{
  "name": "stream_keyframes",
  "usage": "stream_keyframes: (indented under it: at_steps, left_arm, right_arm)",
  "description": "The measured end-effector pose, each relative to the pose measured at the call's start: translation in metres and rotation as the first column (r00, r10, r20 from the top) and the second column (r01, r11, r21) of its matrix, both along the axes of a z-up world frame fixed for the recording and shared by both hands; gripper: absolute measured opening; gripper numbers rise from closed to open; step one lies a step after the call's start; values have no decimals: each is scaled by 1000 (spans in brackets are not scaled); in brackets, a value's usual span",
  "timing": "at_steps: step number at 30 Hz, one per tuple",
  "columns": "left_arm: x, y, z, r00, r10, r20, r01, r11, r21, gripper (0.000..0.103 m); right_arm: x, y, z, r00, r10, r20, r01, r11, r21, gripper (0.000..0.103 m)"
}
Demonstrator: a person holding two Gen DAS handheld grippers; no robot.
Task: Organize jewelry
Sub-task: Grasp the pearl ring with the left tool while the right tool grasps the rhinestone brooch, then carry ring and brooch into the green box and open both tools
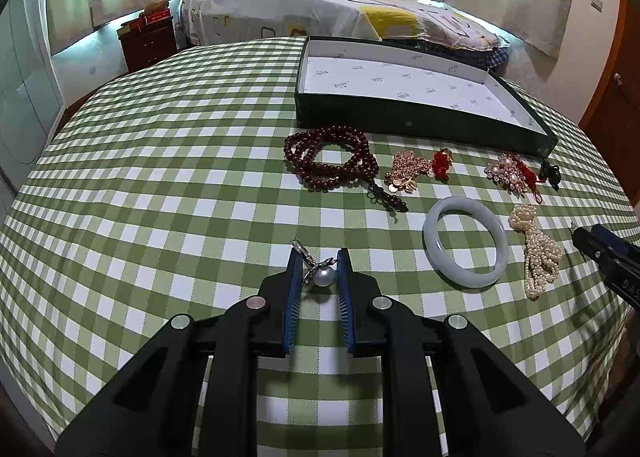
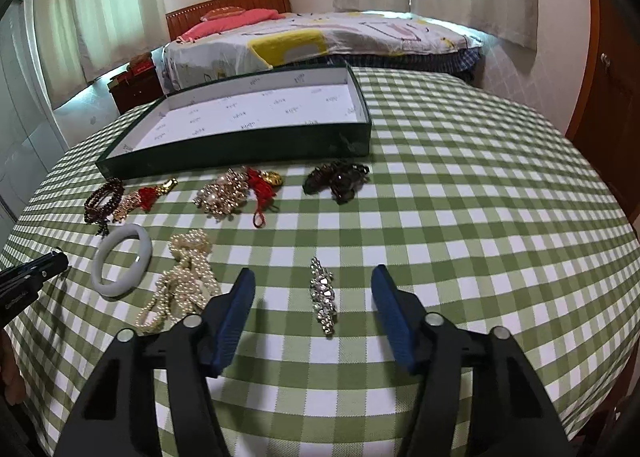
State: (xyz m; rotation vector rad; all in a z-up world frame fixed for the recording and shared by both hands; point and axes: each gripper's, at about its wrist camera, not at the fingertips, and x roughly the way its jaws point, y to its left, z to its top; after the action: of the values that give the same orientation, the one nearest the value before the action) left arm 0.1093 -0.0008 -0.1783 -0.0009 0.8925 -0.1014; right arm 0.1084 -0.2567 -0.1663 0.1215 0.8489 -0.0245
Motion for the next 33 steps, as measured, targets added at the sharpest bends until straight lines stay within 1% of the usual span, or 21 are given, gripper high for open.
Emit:
stream_keyframes:
  at_steps: [2, 4, 7, 9, 10, 13, 14, 15, 21, 24, 29, 33]
  left_arm:
    - [1, 1, -1, 1000, 1, -1, -1, 1000, -1, 18]
    - [1, 1, -1, 1000, 0, -1, 0, 1000, 1, 18]
    - [1, 1, 0, 1000, -1, -2, 1, 1000, 0, 18]
    - [1, 1, 0, 1000, -1, -2, 1, 1000, -1, 18]
    - [1, 2, 0, 1000, -1, -3, 1, 1000, -1, 18]
    - [1, 1, -2, 1000, -2, -3, 2, 1000, -2, 18]
    - [1, 1, -1, 1000, -3, -2, 3, 1000, -2, 18]
    - [1, 1, -1, 1000, -4, 0, 4, 1000, -1, 18]
    - [-1, -4, 3, 1000, -12, 13, 12, 1000, 0, 18]
    - [-3, -4, 10, 999, -21, 30, 22, 1000, -19, 18]
    - [-2, -8, 20, 998, -26, 55, 26, 1000, -14, 18]
    - [5, -12, 31, 997, -32, 74, 33, 999, -13, 18]
  right_arm:
    - [1, 0, -2, 1000, 10, -8, -10, 1000, 12, 48]
    - [2, 0, -3, 1000, 16, -12, -15, 1000, 18, 47]
    - [3, -1, -4, 1000, 27, -15, -26, 999, 28, 42]
    - [2, 0, -5, 999, 31, -15, -31, 999, 20, 36]
    - [2, 0, -5, 999, 32, -15, -32, 999, 14, 35]
    - [2, 2, -5, 999, 37, -14, -37, 999, 3, 21]
    - [1, 2, -5, 999, 38, -15, -38, 999, 2, 15]
    - [0, 1, -5, 999, 41, -14, -41, 999, 5, 12]
    - [-4, 1, -3, 999, 43, -7, -43, 999, 16, 12]
    - [-5, 2, 4, 999, 44, 10, -44, 999, 16, 12]
    - [-4, 3, 17, 998, 47, 40, -48, 999, 20, 12]
    - [5, 0, 26, 997, 46, 58, -48, 998, 44, 12]
